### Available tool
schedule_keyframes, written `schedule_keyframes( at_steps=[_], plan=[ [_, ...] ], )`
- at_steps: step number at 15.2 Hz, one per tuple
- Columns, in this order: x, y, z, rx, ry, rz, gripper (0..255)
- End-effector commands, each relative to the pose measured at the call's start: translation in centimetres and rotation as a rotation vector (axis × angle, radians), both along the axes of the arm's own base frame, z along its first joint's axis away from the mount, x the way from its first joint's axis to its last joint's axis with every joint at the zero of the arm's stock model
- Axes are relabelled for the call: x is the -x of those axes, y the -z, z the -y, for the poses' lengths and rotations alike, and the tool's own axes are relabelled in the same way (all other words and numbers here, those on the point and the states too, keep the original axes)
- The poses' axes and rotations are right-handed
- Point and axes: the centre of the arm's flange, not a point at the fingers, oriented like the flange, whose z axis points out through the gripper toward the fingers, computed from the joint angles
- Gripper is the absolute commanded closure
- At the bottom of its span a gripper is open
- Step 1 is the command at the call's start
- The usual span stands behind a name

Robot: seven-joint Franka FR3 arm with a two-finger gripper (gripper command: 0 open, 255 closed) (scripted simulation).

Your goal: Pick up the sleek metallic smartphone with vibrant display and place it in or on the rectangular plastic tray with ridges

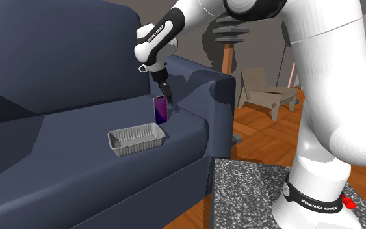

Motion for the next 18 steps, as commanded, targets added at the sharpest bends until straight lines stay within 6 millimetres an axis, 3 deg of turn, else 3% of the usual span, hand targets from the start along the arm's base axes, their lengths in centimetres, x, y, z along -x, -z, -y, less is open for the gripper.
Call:
schedule_keyframes(
  at_steps=[1,7,8,18],
  plan=[
    [-0.03,0.35,0.06,0.0,0.0,0.001,0],
    [-0.03,0.35,0.06,0.0,0.0,0.001,0],
    [-0.03,0.35,0.06,0.0,0.0,0.001,255],
    [-0.03,-0.17,0.06,0.0,0.0,0.001,255]
  ],
)
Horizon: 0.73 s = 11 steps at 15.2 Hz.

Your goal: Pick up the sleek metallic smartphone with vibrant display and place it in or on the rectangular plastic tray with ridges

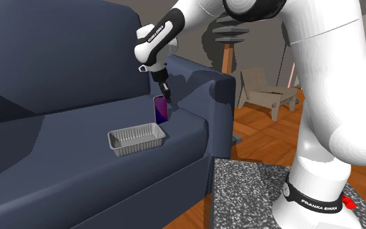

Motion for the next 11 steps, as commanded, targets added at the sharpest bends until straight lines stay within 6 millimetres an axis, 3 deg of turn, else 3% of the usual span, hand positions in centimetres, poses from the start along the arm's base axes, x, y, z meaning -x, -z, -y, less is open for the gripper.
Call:
schedule_keyframes(
  at_steps=[1,11],
  plan=[
    [0.0,-0.8,-0.1,0.0,0.0,0.0,255],
    [0.0,-6.1,-0.1,0.0,0.0,0.0,255]
  ],
)
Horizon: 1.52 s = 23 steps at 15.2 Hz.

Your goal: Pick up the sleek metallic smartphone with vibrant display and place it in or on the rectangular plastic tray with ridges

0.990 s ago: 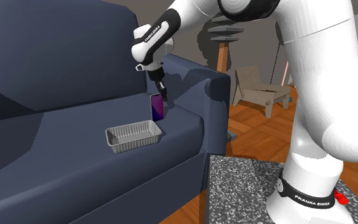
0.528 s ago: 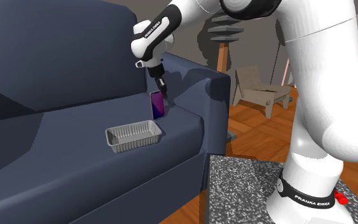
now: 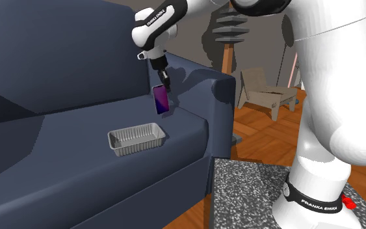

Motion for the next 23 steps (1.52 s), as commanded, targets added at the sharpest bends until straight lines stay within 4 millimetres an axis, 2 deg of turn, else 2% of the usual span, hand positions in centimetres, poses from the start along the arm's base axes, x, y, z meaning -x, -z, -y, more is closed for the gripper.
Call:
schedule_keyframes(
  at_steps=[1,11,12,23],
  plan=[
    [0.0,-1.1,0.1,0.0,0.0,0.0,255],
    [0.0,-6.3,0.1,0.0,0.0,0.0,255],
    [0.0,-6.3,0.1,0.0,0.0,0.0,255],
    [-2.7,-9.8,-13.8,0.0,0.0,0.0,255]
  ],
)
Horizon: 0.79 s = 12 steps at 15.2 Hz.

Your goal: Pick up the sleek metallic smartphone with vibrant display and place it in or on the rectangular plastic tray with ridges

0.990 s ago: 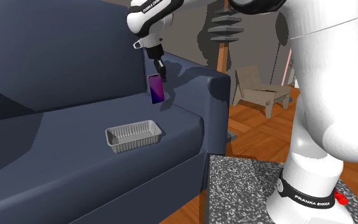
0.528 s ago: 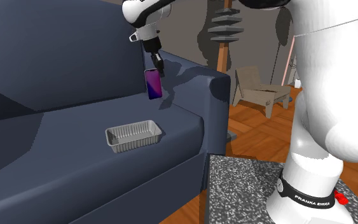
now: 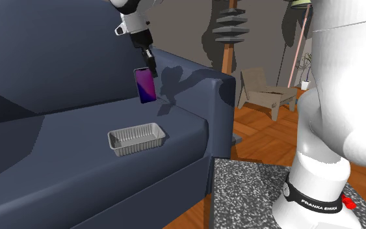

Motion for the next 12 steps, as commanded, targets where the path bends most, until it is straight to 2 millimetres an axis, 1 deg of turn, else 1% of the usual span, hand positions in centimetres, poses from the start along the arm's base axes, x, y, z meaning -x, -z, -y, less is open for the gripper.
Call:
schedule_keyframes(
  at_steps=[1,4,5,12],
  plan=[
    [-0.8,-0.4,-2.8,0.0,0.001,0.0,255],
    [-1.5,-1.4,-6.6,0.0,0.001,0.0,255],
    [-1.8,-1.8,-8.4,0.0,0.001,0.0,255],
    [-1.8,1.9,-8.4,0.0,0.001,0.0,255]
  ],
)
